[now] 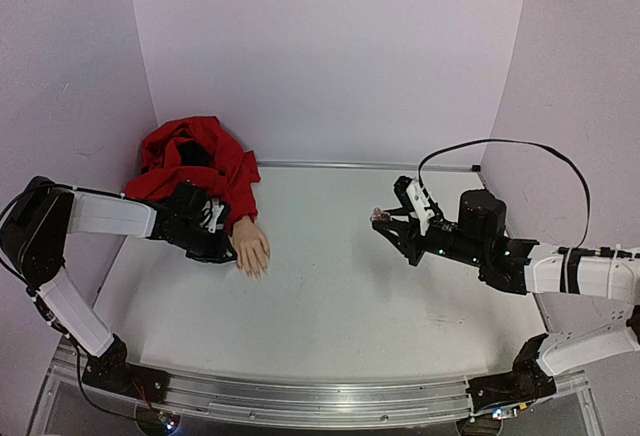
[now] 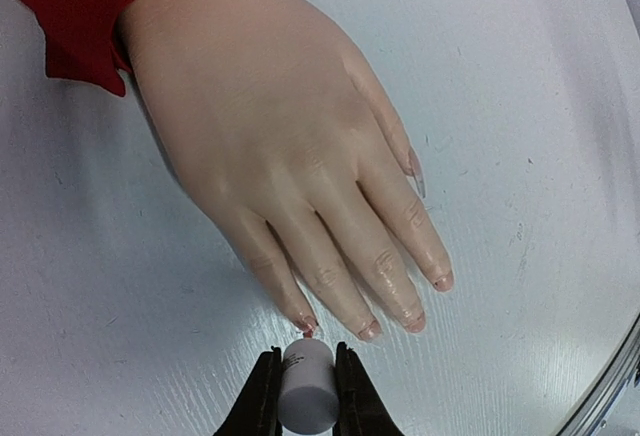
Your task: Paint the nails
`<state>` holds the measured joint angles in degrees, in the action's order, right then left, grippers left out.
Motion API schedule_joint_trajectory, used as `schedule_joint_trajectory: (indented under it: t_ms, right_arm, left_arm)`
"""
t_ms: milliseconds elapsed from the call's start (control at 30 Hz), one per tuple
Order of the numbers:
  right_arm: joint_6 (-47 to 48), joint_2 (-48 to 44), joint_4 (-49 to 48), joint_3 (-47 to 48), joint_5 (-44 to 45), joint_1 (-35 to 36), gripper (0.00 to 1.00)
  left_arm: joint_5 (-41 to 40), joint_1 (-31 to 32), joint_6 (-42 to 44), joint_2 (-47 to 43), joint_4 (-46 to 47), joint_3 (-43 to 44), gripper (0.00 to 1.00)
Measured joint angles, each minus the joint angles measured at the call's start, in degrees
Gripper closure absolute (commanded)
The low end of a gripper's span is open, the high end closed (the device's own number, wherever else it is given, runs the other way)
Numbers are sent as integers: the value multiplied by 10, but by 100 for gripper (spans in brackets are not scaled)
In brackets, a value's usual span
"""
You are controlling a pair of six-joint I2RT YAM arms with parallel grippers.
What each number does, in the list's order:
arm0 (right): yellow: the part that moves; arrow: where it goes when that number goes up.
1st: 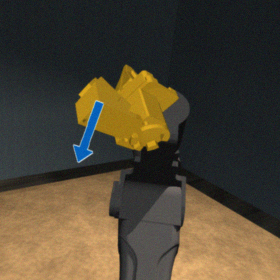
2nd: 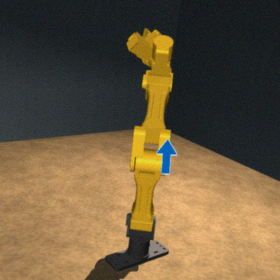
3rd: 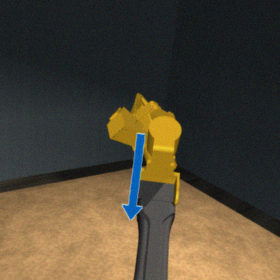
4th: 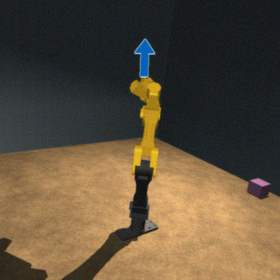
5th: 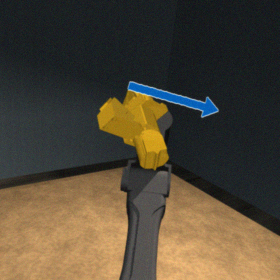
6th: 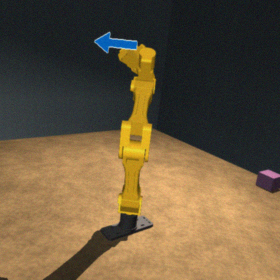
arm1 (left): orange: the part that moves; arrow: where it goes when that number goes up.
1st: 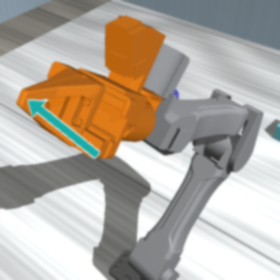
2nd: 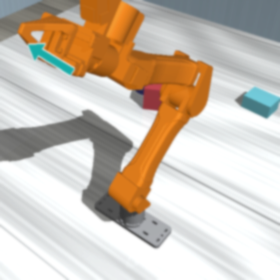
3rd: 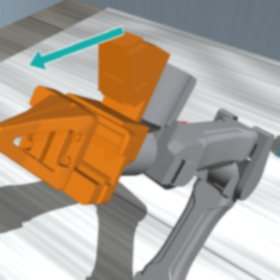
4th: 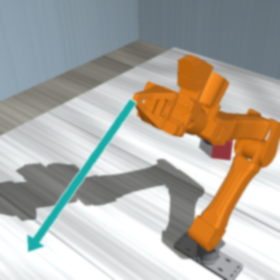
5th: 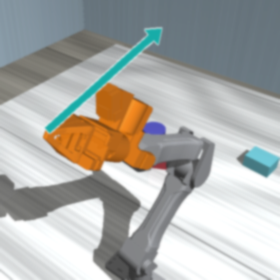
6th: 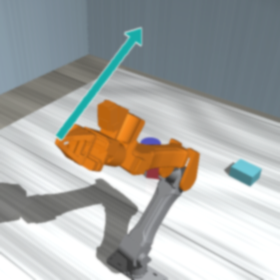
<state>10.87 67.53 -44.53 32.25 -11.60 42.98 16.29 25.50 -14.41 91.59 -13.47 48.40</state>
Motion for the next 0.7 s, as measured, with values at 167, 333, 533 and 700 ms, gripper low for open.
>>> schedule_joint_trajectory:
  t_ms: [167,333,533,700]
  right_arm:
    - [0,0,0,0,0,0,100]
    - [0,0,0,0,0,0,100]
    - [0,0,0,0,0,0,100]
    - [0,0,0,0,0,0,100]
  left_arm:
    - [0,0,0,12,0,0,100]
    - [0,0,0,13,0,0,100]
    - [0,0,0,13,0,0,100]
    - [0,0,0,10,0,0,100]
